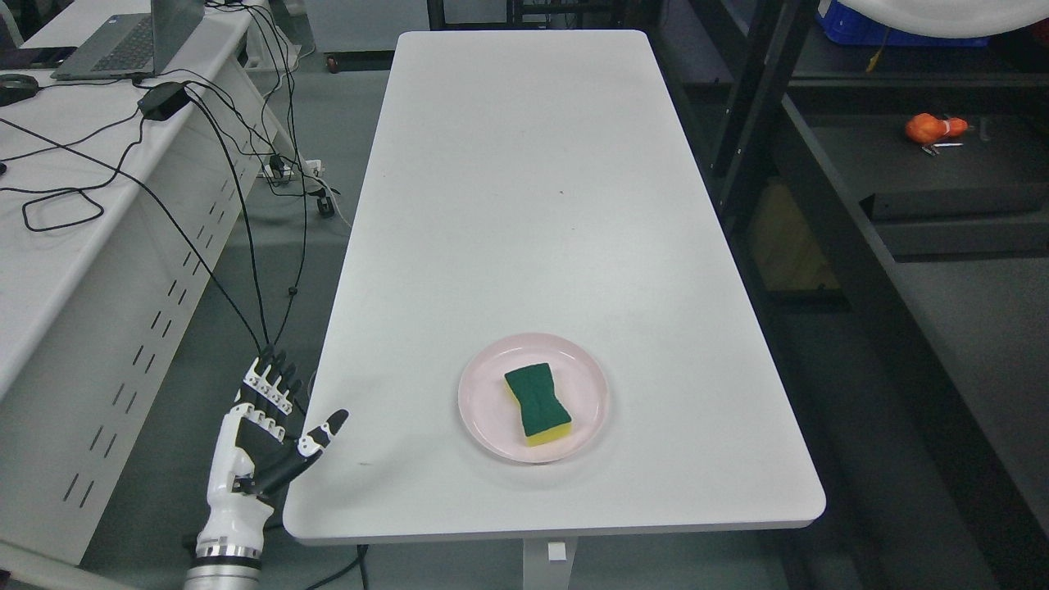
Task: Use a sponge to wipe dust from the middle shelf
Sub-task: 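Raise the left hand from its rest pose beside the table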
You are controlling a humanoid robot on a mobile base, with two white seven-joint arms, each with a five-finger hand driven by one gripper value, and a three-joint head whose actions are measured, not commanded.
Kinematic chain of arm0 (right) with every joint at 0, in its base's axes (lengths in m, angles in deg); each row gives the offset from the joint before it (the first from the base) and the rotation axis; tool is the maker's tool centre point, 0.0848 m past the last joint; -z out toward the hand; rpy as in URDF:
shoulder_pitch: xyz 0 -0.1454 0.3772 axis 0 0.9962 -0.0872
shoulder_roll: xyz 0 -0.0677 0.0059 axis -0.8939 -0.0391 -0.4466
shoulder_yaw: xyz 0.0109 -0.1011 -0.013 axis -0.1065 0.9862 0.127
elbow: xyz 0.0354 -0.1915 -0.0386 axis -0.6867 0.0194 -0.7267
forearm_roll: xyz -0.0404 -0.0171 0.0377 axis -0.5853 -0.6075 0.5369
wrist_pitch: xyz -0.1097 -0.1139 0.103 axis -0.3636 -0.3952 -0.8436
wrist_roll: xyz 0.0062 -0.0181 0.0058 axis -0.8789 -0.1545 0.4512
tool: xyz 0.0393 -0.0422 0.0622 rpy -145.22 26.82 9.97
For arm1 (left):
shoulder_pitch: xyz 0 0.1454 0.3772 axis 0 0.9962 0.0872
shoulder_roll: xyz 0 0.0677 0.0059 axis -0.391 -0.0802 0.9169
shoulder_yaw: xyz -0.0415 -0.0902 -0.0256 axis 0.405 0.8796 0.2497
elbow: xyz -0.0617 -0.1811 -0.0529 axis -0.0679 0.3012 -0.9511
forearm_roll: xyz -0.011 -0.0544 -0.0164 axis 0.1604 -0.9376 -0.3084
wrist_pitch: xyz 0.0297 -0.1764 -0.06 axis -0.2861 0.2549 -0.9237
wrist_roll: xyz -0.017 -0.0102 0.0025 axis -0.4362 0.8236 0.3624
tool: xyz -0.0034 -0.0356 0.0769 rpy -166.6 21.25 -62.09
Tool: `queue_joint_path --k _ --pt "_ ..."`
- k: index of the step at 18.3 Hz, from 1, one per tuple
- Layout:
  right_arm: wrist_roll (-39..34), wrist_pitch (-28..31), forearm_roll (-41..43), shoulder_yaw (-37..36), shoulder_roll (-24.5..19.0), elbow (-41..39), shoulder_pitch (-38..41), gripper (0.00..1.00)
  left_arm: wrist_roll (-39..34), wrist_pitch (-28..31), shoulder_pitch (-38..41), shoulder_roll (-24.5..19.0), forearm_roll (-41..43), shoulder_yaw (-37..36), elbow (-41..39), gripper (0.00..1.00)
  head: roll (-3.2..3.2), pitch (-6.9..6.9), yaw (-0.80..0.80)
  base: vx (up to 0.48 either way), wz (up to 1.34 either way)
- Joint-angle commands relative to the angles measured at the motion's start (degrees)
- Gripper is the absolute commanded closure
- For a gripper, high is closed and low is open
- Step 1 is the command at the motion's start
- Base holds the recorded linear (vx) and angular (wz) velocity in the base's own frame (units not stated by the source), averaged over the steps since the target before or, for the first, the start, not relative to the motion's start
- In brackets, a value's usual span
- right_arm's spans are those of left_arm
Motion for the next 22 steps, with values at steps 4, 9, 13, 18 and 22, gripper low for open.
queue_joint_path --k 4,9,13,18,22 --pt "0.0 4.2 0.0 0.0 1.0 -1.0 0.0 0.00 0.0 0.0 -0.2 0.0 0.0 -0.1 -0.1 0.01 0.00 0.00 0.00 0.000 0.00" --pt "0.0 4.2 0.0 0.0 1.0 -1.0 0.0 0.00 0.1 -0.1 -1.5 -1.0 0.0 0.4 -0.1 0.01 0.00 0.00 0.00 0.000 0.00" --pt "0.1 4.2 0.0 0.0 1.0 -1.0 0.0 0.00 0.2 0.0 -3.6 -2.0 0.0 3.1 0.0 0.01 0.00 0.00 0.00 0.000 0.00" --pt "0.0 4.2 0.0 0.0 1.0 -1.0 0.0 0.00 2.0 -0.4 -10.2 -13.2 0.2 6.0 0.3 0.01 0.00 0.00 0.00 0.000 0.00" --pt "0.0 4.2 0.0 0.0 1.0 -1.0 0.0 0.00 4.7 -5.7 -15.9 -27.5 6.2 6.6 1.4 0.02 0.00 0.00 0.00 0.000 0.00"
